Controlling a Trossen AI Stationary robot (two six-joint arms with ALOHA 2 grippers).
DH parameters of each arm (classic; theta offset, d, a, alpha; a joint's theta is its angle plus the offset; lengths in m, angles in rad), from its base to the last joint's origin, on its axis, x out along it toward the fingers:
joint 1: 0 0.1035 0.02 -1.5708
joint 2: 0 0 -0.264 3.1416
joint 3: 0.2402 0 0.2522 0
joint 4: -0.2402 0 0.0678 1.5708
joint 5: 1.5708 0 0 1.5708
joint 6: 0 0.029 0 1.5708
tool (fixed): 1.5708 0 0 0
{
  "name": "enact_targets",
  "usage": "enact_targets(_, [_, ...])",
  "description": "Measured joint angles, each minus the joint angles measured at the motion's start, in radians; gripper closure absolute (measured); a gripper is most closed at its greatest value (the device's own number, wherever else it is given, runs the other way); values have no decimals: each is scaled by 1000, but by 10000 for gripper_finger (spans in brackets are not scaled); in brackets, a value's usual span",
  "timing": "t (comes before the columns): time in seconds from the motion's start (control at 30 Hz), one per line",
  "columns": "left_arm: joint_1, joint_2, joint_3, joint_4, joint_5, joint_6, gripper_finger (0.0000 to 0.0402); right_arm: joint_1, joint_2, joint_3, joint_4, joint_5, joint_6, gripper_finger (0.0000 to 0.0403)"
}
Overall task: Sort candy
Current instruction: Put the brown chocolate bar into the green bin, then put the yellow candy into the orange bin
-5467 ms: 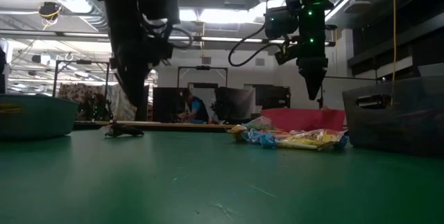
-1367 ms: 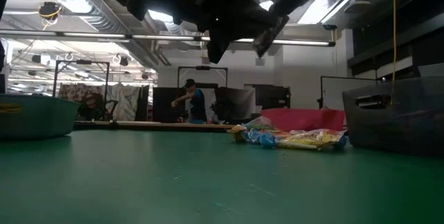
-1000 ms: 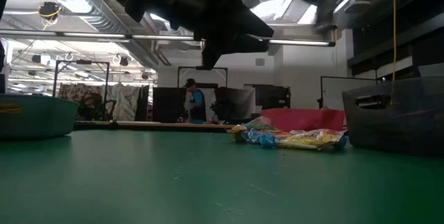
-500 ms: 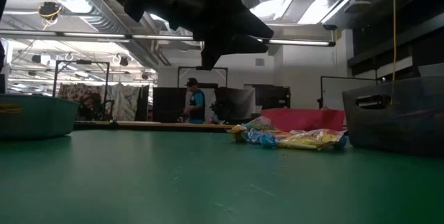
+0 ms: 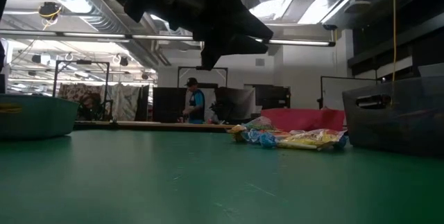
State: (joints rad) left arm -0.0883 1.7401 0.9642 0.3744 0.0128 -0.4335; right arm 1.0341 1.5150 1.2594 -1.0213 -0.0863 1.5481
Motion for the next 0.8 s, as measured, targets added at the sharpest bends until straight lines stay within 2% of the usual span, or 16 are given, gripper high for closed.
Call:
enact_targets(0.13, [0,0,0,0,0,0,286,28,0,-14,-1,-10,103,394])
enact_targets(0.33, [0,0,0,0,0,0,286,27,0,-14,7,-63,105,393])
enact_targets(0.5, [0,0,0,0,0,0,286,27,0,-14,7,-66,105,385])
enact_targets(0.8, [0,0,0,0,-14,0,286,26,0,-14,-2,-91,95,276])
